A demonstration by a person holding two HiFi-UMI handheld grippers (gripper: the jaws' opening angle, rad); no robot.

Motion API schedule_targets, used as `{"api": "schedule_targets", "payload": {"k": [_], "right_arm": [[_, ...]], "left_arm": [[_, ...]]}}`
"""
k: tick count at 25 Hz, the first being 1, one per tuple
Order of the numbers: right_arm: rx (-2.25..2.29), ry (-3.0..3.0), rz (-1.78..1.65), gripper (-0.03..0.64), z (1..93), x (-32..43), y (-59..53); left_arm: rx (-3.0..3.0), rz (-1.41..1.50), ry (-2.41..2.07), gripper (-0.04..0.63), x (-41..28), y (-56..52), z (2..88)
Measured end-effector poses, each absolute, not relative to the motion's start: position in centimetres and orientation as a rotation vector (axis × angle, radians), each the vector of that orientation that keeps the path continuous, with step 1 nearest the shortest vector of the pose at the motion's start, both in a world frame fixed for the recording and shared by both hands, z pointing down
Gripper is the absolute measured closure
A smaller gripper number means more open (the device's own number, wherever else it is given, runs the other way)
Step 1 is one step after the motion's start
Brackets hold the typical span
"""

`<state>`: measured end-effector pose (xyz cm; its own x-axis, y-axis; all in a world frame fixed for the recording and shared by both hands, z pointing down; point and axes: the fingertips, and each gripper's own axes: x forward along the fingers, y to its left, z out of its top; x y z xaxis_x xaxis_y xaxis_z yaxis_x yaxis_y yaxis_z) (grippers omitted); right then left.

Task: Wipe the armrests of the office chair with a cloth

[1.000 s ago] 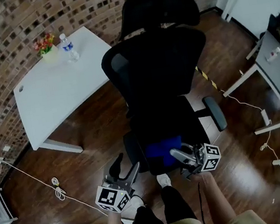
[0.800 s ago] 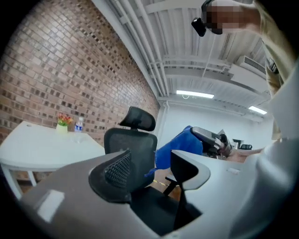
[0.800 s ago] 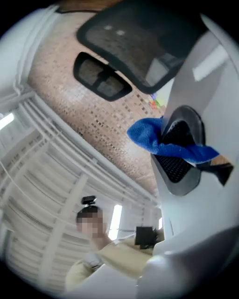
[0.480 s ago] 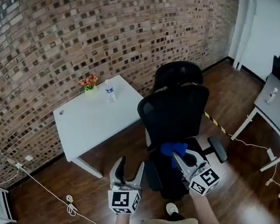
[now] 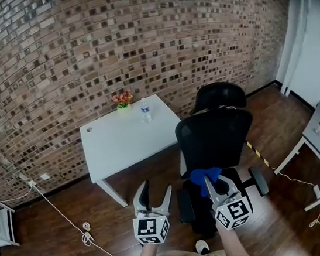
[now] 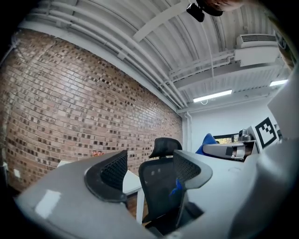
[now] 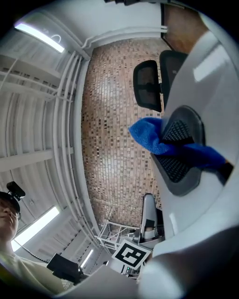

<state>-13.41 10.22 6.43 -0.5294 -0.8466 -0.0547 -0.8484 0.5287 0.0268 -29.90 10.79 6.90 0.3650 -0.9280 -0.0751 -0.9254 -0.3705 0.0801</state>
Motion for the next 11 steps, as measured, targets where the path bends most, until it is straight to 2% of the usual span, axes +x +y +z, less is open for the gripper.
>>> {"api": "schedule_targets", "payload": {"k": [11], "right_arm": [[-1.373, 2.772, 0.174, 0.584, 4.2, -18.8, 11.2]], "left_arm": [[2.545, -0.257, -1.797, 0.310, -34.3, 12.7, 5.2]]}}
